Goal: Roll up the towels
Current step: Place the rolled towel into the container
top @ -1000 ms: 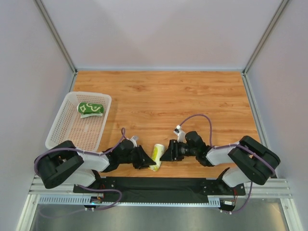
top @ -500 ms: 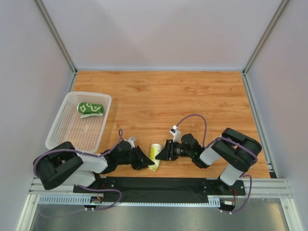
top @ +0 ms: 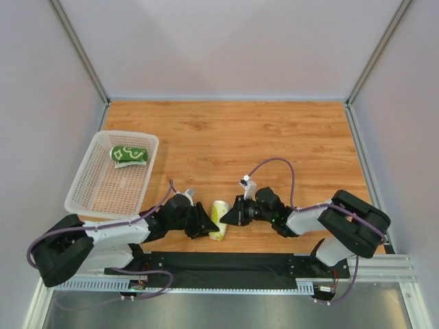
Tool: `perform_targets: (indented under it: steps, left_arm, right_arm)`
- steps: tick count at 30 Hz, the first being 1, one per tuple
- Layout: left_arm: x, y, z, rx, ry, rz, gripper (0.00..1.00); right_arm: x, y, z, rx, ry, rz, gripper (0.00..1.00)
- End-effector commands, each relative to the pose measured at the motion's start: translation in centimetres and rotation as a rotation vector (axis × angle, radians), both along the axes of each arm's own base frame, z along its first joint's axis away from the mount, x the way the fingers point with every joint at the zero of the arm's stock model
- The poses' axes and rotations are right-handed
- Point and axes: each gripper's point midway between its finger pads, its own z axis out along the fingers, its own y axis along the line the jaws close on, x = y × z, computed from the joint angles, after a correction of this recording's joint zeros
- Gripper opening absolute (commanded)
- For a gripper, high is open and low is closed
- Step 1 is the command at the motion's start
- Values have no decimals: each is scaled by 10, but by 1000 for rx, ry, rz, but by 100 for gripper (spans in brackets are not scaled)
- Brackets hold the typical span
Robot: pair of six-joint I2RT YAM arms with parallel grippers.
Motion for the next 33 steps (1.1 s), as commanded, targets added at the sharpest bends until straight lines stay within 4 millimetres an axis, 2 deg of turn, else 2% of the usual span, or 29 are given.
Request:
perform_targets:
  steps: [1,2,8,14,19,23,25,30,33]
  left_arm:
    - [-12,58,-34,350,-14,-43,52]
    - [-7,57,-21,346,-68,-64,53]
    - [13,46,19,248,-288,-90,54]
    - [21,33,58,109,-483,-121,57]
    - [21,28,72,52,-561,-146,59]
    - [21,17,84,-26,-611,-163,59]
    - [19,17,83,-31,-612,-170,59]
    - [23,16,94,-62,-661,-151,60]
    - [23,16,103,-104,-691,-136,60]
  right_arm:
    - [17,5,25,-21,-110,-1,0]
    - [17,7,30,-15,-117,9,0]
    - [8,16,63,58,-130,78,0]
    - [-2,18,100,161,-140,136,0]
    - [-16,23,137,296,-138,218,0]
    - [-27,25,160,379,-141,279,0]
    - [-32,25,171,420,-151,308,0]
    - [-45,22,201,532,-135,370,0]
    - [-48,21,210,578,-117,396,0]
